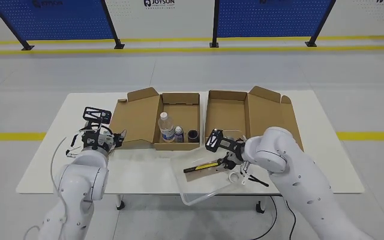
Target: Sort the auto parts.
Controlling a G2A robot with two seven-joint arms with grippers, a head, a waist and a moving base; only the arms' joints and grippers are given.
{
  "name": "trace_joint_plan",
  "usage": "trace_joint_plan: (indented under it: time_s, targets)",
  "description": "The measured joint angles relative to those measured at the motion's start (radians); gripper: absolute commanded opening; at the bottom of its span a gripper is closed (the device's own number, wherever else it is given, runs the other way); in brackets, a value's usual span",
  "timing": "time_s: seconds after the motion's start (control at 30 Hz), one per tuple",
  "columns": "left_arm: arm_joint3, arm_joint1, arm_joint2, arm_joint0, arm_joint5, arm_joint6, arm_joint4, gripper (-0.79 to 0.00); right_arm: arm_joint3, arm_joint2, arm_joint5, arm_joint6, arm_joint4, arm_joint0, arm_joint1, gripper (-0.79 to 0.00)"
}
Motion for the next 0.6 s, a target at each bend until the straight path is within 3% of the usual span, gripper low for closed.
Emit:
trace_joint_plan:
  time_s: [0.4,0.6]
  targets:
    - [0.000,0.000,0.000,0.000,0.000,0.000,0.000,0.000,0.000,0.000,-0.001,-0.001,0.000,-0.001,0.000,0.000]
    - [0.000,0.000,0.000,0.000,0.000,0.000,0.000,0.000,0.059,-0.056,-0.094,-0.094,-0.020,0.018,0.011,0.000]
